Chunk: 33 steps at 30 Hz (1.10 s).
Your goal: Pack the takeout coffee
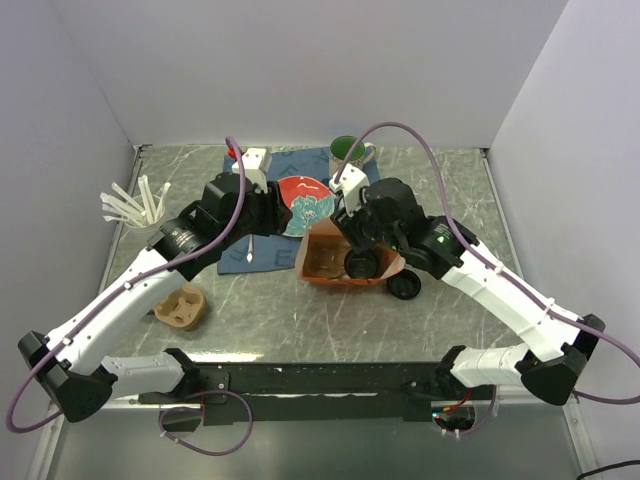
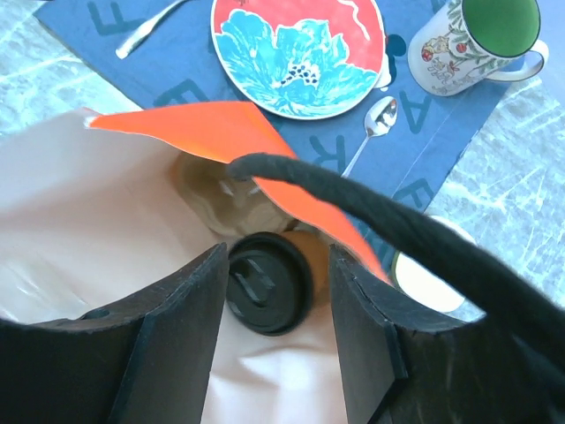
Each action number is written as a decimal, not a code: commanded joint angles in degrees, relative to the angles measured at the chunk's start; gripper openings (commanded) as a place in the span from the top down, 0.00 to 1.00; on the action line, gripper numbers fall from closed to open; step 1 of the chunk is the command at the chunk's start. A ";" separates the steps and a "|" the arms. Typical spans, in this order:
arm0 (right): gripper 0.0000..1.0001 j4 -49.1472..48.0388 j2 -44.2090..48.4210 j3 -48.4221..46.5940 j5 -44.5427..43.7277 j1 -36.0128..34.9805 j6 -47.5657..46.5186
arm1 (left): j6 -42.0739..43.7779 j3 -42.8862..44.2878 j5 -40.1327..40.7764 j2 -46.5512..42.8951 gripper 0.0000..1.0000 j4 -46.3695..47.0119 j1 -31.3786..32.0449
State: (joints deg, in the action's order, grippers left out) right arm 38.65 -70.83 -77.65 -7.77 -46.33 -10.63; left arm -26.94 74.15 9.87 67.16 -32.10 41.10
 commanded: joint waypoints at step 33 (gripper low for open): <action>0.45 0.37 4.82 0.13 5.57 0.45 3.16 | 19.73 -2.70 -32.81 0.87 0.45 15.84 1.26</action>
State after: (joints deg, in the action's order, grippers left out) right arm 40.01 -67.40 -77.32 -2.70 -46.33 -8.95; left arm -10.31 69.12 -21.69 66.63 -19.44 41.65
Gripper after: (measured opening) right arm 0.553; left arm 0.544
